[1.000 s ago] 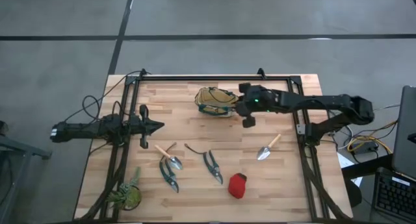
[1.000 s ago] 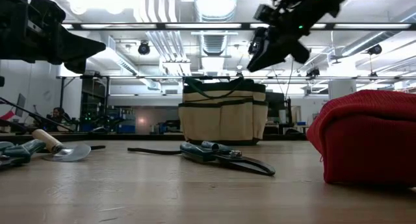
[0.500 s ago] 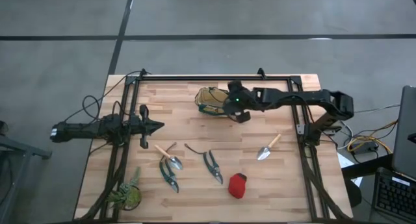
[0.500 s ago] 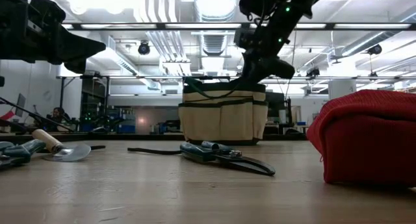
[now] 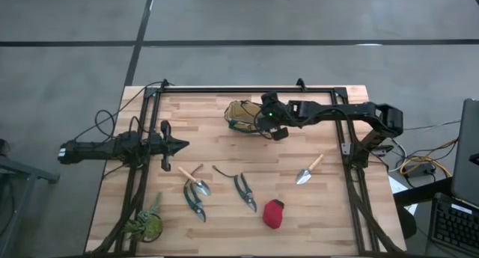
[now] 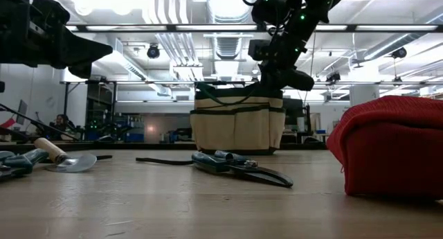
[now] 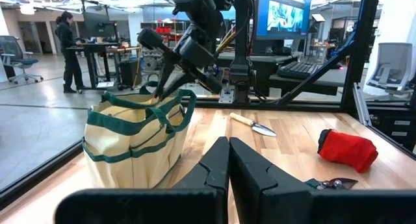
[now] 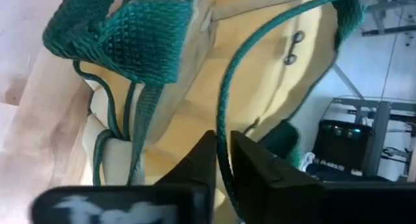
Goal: Pick & Place Garden tools in Gardening bag
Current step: Prepare the gardening bag
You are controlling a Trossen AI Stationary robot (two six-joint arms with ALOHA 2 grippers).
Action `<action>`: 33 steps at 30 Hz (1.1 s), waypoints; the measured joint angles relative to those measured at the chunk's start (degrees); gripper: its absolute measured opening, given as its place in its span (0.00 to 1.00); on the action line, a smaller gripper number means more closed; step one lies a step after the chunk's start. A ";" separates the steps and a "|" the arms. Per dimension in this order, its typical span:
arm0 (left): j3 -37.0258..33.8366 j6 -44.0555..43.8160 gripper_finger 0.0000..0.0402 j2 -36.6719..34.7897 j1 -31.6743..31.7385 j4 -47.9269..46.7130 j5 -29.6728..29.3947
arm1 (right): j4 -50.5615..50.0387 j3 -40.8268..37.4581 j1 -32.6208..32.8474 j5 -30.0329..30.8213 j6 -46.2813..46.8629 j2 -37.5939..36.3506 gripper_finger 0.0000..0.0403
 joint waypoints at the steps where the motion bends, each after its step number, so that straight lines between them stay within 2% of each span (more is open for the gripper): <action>1: 0.00 0.00 0.04 0.00 0.02 0.00 0.00 | 0.01 0.00 -0.09 0.01 -0.01 -0.45 0.05; 10: 0.00 0.00 0.04 0.02 0.02 0.04 0.00 | 1.95 -0.02 -0.77 -1.35 0.71 -2.64 0.03; 18: 0.00 -0.02 0.04 0.04 0.00 0.04 0.00 | 1.71 1.72 -5.01 -13.62 7.54 -3.11 0.02; 26: 0.00 0.00 0.04 0.04 0.00 0.06 0.00 | 1.68 4.74 -10.60 -20.67 13.60 -3.09 0.02; 33: 0.00 -0.02 0.04 0.04 0.02 0.07 0.00 | 1.29 5.70 -16.63 -28.25 24.53 -3.07 0.02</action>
